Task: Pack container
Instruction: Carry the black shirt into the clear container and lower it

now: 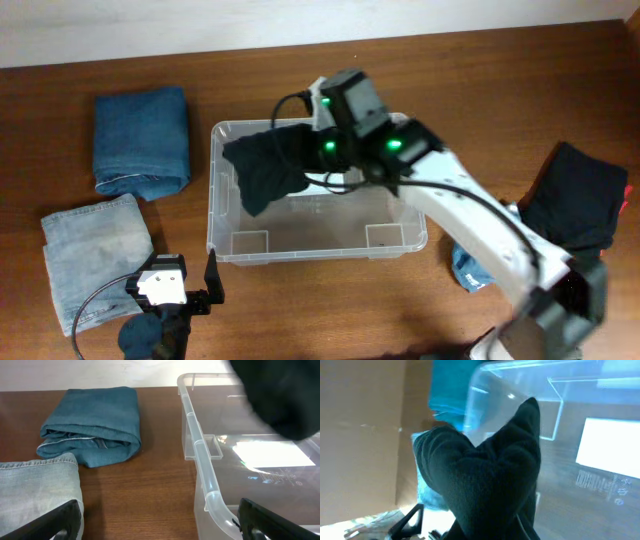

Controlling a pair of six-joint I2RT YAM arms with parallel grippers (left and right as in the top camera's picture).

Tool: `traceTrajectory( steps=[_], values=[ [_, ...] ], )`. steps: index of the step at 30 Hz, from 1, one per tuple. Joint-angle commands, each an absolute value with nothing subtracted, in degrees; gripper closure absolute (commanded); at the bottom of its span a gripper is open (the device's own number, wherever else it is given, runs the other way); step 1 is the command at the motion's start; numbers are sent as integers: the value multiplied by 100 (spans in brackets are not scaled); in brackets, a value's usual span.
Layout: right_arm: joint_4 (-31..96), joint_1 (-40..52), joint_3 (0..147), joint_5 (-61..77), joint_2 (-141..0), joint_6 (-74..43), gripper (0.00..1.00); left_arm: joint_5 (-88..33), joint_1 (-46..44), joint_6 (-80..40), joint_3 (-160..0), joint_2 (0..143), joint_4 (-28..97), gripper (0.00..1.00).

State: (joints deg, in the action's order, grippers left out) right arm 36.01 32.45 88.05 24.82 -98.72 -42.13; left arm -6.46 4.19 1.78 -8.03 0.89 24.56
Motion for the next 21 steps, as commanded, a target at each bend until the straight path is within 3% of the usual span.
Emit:
traceTrajectory(
  steps=[1, 9, 13, 14, 16, 18, 21],
  values=[
    [3361, 3299, 8831, 2241, -10401, -4853, 96, -644, 412, 268, -727, 67, 2467, 0],
    [2860, 3293, 8831, 2176, -11327, -4976, 96, -646, 412, 268, -727, 67, 2467, 0],
    [3155, 3293, 8831, 1520, -11338, -4359, 95, -646, 412, 268, -727, 67, 2467, 0],
    [3382, 3280, 8831, 1199, -11321, -4353, 86, -644, 412, 268, -727, 67, 2467, 0],
    [3662, 3240, 8831, 899, -11319, -4348, 53, -646, 412, 268, -727, 67, 2467, 0],
    [3830, 3194, 8831, 784, -11319, -4300, 38, -646, 412, 266, -727, 67, 2467, 0],
    [4025, 3131, 8831, 742, -11240, -4064, 34, -644, 412, 268, -727, 67, 2467, 0]
  ],
)
